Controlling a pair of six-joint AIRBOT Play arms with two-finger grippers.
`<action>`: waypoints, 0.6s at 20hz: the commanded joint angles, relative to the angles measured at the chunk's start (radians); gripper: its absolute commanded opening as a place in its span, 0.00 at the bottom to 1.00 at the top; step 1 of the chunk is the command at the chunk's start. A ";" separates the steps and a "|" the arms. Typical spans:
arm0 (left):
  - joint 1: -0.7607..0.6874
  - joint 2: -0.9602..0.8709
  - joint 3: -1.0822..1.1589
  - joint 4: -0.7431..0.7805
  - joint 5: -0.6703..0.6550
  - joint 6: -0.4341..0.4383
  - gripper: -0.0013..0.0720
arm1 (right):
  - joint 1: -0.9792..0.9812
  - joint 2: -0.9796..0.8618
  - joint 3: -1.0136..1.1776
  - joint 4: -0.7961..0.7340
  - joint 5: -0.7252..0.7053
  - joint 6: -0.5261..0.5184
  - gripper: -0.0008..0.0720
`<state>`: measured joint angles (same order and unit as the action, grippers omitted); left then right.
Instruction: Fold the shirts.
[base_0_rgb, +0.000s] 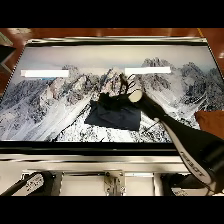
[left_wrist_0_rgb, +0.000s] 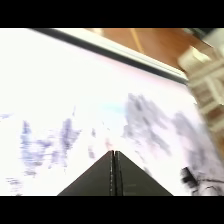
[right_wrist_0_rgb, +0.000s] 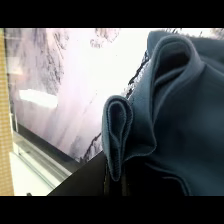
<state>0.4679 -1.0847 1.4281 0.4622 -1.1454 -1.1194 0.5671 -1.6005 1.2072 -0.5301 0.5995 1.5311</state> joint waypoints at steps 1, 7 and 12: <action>0.146 0.142 0.000 0.026 -0.093 -0.008 0.06 | 0.098 -0.162 0.001 0.325 -0.137 -0.117 0.31; 0.085 0.145 -0.012 0.026 -0.094 -0.012 0.06 | 0.035 -0.137 0.002 0.531 -0.074 -0.363 0.86; 0.072 0.145 -0.070 0.026 -0.098 -0.012 0.07 | -0.250 0.026 0.002 -0.028 0.311 -0.192 0.86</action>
<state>0.5449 -0.9424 1.3827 0.4870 -1.2377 -1.1313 0.4591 -1.6516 1.2083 -0.2390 0.6785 1.2385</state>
